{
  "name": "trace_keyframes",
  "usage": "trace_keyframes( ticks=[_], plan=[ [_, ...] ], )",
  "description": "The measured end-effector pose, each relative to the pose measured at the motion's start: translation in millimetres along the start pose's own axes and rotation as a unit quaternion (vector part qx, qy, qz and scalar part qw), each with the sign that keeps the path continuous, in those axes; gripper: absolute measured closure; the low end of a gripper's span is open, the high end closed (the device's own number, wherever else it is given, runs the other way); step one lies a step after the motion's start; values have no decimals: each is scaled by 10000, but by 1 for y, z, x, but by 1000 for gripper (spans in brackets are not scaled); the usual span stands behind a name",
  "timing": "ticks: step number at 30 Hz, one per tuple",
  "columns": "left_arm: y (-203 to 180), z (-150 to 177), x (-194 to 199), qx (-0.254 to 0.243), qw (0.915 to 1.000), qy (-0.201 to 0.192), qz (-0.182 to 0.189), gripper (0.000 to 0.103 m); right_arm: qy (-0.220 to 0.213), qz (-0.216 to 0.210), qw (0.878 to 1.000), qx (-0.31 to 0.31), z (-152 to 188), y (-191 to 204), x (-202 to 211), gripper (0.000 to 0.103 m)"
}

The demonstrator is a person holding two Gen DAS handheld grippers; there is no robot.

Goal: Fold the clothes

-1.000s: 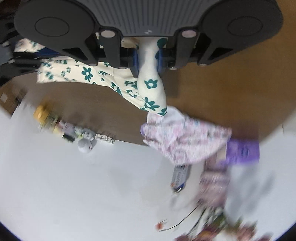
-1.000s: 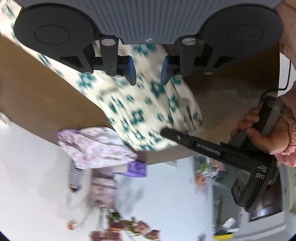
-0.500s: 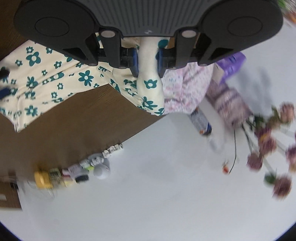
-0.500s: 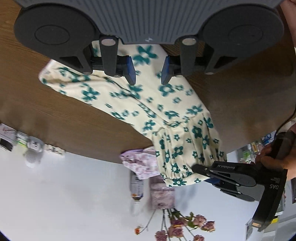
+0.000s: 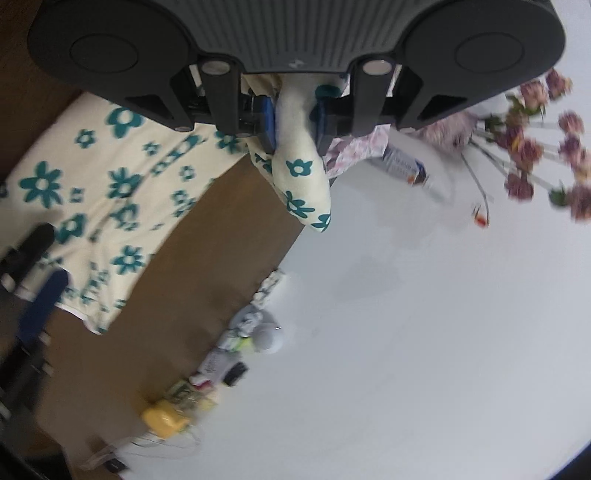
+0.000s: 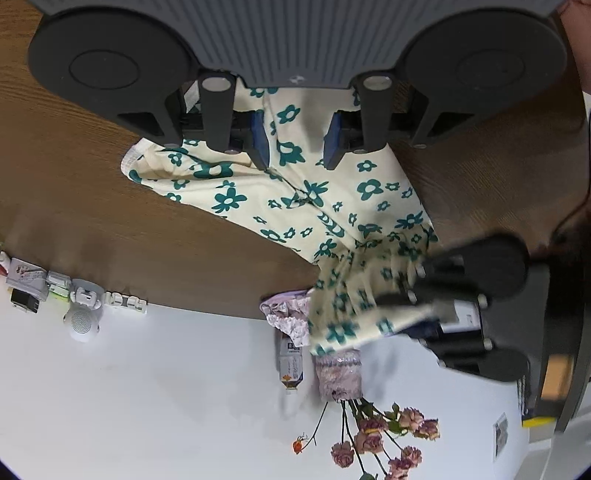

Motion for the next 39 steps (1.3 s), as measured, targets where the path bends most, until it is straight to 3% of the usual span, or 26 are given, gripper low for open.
trace_keyframes(
  ticks=[10,13,19,21,23,26,30,34,39],
  plan=[
    [-79,-14,-6,-928,9951,-46,336,81,-60,-348,9987,-365,3,-19,6,71],
    [-91,-14,-4,-996,9937,-22,511,79,-72,-450,9978,-483,4,-22,5,71],
    [-67,-30,21,-300,9943,-83,1019,70,21,-536,9965,-643,7,-27,0,71],
    [-52,-31,24,-14,9938,-54,1108,61,42,-552,9961,-684,8,-28,0,70],
    [-38,-31,22,266,9925,32,1195,60,65,-555,9959,-714,9,-29,-1,70],
    [-29,-28,6,816,9828,290,1634,61,103,-521,9960,-724,11,-30,-3,70],
    [-40,-29,-6,835,9779,344,1886,66,86,-404,9967,-692,11,-29,-1,70],
    [-31,-26,12,1070,9736,66,2014,66,35,-206,9973,-699,11,-29,5,70],
    [10,-10,33,1738,9636,-314,2008,59,-14,60,9970,-770,11,-22,15,70]
  ],
)
Point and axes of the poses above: each gripper's, at about its wrist camera, not at the fingertips, and x roughly against the way its jaws point, y to its left, z to its underside, the point moved 7 cm from there along -x, roughly the way its jaws point
